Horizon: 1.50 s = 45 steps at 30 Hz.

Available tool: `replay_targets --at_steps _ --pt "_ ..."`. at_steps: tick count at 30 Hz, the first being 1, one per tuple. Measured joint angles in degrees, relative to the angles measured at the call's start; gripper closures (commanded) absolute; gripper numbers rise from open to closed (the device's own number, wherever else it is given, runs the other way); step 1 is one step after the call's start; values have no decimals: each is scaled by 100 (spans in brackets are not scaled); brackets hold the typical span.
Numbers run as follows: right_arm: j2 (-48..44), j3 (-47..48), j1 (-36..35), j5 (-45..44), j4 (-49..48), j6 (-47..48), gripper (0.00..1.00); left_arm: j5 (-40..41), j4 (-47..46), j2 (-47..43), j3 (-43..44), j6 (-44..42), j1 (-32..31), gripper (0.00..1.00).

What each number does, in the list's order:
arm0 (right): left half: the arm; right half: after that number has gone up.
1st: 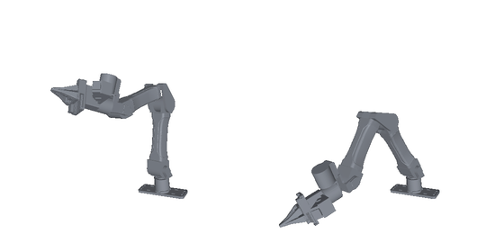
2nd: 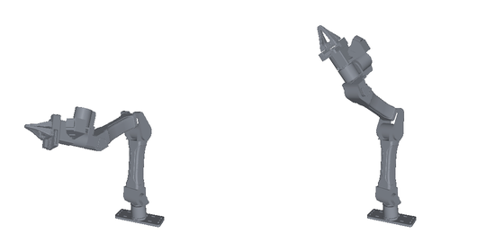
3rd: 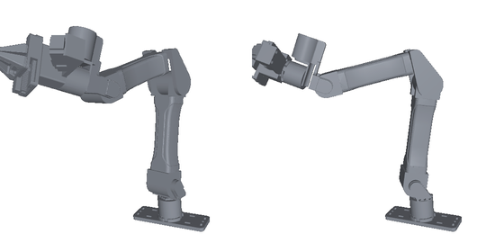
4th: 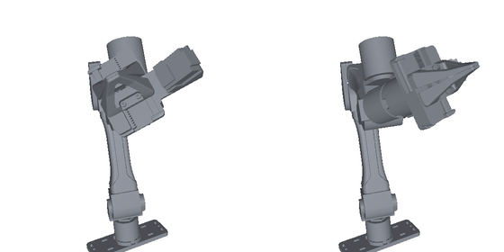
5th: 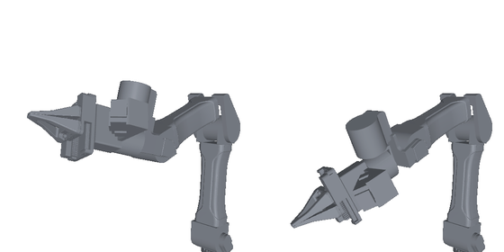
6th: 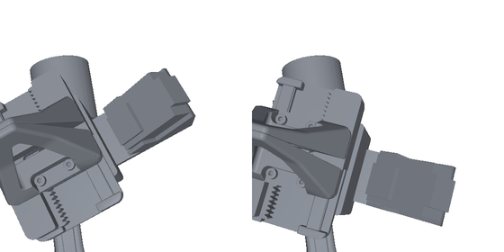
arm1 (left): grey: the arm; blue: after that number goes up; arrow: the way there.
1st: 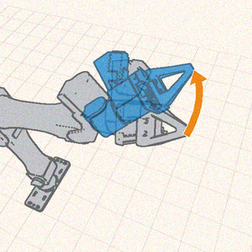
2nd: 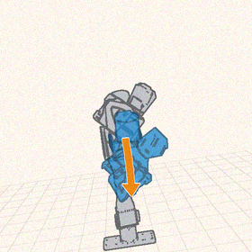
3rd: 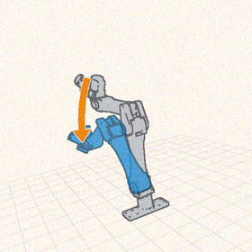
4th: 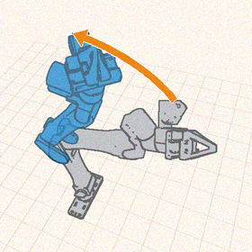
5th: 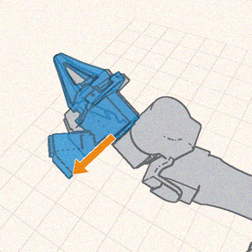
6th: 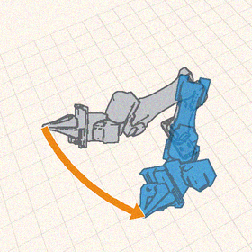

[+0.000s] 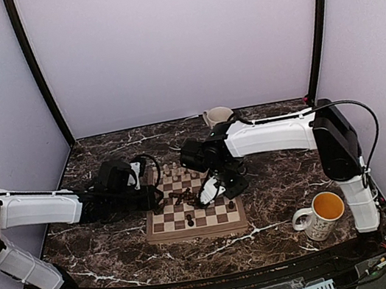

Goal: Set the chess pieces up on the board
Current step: Place the pawn on the chessboard, then pick up the pawn from the chessboard.

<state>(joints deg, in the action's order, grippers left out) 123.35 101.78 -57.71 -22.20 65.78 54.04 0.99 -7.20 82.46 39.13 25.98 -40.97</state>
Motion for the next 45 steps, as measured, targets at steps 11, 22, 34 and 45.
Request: replay_targets --at_steps 11,22,34,45 --pt "-7 4 20 289 -20 -57 75 -7 -2 0 -2 0 0 56" --pt "-459 407 1165 2345 -63 -697 73 -201 11 181 229 -61 0 51" --pt "-988 -688 1856 4146 -1008 -1788 62 -420 57 745 973 -177 0 53" --pt "-988 -1274 1687 4223 -1405 -2033 69 -487 90 785 1003 -188 0 53"
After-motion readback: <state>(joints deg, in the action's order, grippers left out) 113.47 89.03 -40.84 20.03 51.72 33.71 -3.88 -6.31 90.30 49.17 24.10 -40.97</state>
